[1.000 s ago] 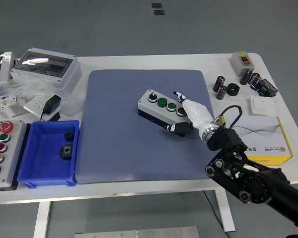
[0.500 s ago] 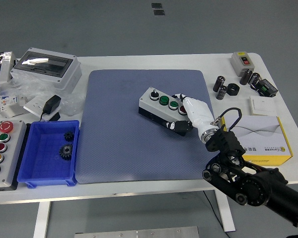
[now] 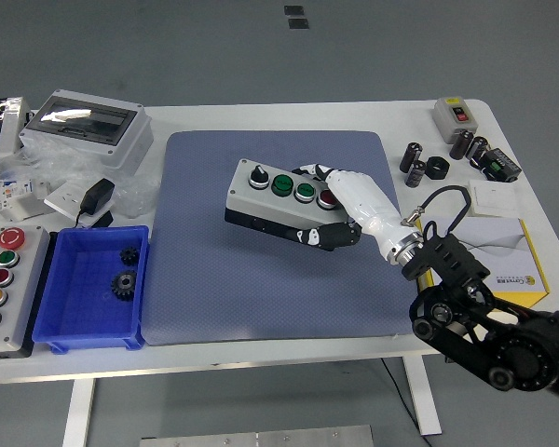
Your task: Pick up the button,place it on the desk,press the button,press the button
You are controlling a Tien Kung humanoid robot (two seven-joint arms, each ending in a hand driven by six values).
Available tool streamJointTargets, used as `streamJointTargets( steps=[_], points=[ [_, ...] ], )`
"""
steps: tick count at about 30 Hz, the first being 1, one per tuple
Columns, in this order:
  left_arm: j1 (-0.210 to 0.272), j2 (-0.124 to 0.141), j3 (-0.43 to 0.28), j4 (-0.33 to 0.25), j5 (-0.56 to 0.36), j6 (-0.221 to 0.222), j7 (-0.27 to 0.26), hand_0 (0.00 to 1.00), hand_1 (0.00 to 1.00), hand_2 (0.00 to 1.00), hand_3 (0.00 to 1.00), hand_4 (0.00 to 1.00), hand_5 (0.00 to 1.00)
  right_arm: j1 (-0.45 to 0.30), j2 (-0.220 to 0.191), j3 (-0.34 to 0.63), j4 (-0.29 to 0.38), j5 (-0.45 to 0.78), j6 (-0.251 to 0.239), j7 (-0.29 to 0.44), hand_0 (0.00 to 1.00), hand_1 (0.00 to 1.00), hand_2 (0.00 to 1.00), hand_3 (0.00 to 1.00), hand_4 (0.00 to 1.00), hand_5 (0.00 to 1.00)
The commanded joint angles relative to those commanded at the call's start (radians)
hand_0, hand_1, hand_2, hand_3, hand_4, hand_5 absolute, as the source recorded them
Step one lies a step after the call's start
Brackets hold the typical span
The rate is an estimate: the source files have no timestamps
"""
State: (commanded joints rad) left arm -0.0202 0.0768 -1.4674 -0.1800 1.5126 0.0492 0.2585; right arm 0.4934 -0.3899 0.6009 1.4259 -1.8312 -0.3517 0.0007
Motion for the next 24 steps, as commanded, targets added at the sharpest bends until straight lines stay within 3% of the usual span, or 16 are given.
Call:
streamJointTargets(
  steps=[3, 10, 11, 16, 17, 22, 23, 24],
  points=[
    [-0.001, 0.0, -0.004, 0.0, 0.005, 0.0, 0.001, 0.622, 0.619, 0.55, 0.601, 0.669, 0.175, 0.018, -0.009, -0.056, 0.009, -0.056, 0.006, 0.023, 0.087, 0.252, 0.388, 0.432, 0.127, 0.002],
    [-0.003, -0.001, -0.006, 0.0, 0.01, -0.001, 0.003, 0.621, 0.619, 0.55, 0.601, 0.669, 0.177, 0.038, 0.047, -0.117, -0.119, -0.134, -0.005, 0.05, 0.109, 0.265, 0.381, 0.429, 0.152, 0.002],
    [-0.003, -0.001, -0.006, 0.0, 0.01, -0.001, 0.003, 0.621, 0.619, 0.55, 0.6, 0.669, 0.18, 0.038, 0.053, -0.117, -0.136, -0.134, -0.003, 0.048, 0.341, 0.373, 0.394, 0.454, 0.249, 0.002],
    [-0.002, -0.001, -0.011, 0.0, 0.014, -0.002, 0.007, 0.621, 0.619, 0.55, 0.6, 0.669, 0.18, 0.032, 0.068, -0.113, -0.19, -0.118, 0.015, 0.033, 0.341, 0.373, 0.394, 0.454, 0.249, 0.002],
    [-0.002, -0.001, -0.012, 0.0, 0.015, -0.002, 0.008, 0.621, 0.619, 0.55, 0.599, 0.669, 0.179, 0.031, 0.068, -0.112, -0.195, -0.11, 0.02, 0.031, 0.528, 0.453, 0.433, 0.493, 0.327, 0.002],
    [-0.002, 0.0, -0.009, 0.0, 0.012, -0.002, 0.007, 0.621, 0.619, 0.55, 0.599, 0.669, 0.179, 0.029, 0.064, -0.097, -0.201, -0.079, 0.045, 0.041, 0.528, 0.453, 0.433, 0.493, 0.327, 0.002],
    [-0.002, 0.0, -0.008, 0.0, 0.01, -0.003, 0.006, 0.621, 0.619, 0.549, 0.599, 0.668, 0.179, 0.028, 0.062, -0.094, -0.201, -0.074, 0.049, 0.043, 0.7, 0.618, 0.558, 0.58, 0.288, 0.002],
    [-0.003, 0.0, -0.009, 0.0, 0.011, -0.004, 0.005, 0.621, 0.619, 0.549, 0.599, 0.668, 0.179, 0.028, 0.062, -0.092, -0.2, -0.07, 0.053, 0.044, 0.7, 0.618, 0.558, 0.58, 0.288, 0.002]
  ],
)
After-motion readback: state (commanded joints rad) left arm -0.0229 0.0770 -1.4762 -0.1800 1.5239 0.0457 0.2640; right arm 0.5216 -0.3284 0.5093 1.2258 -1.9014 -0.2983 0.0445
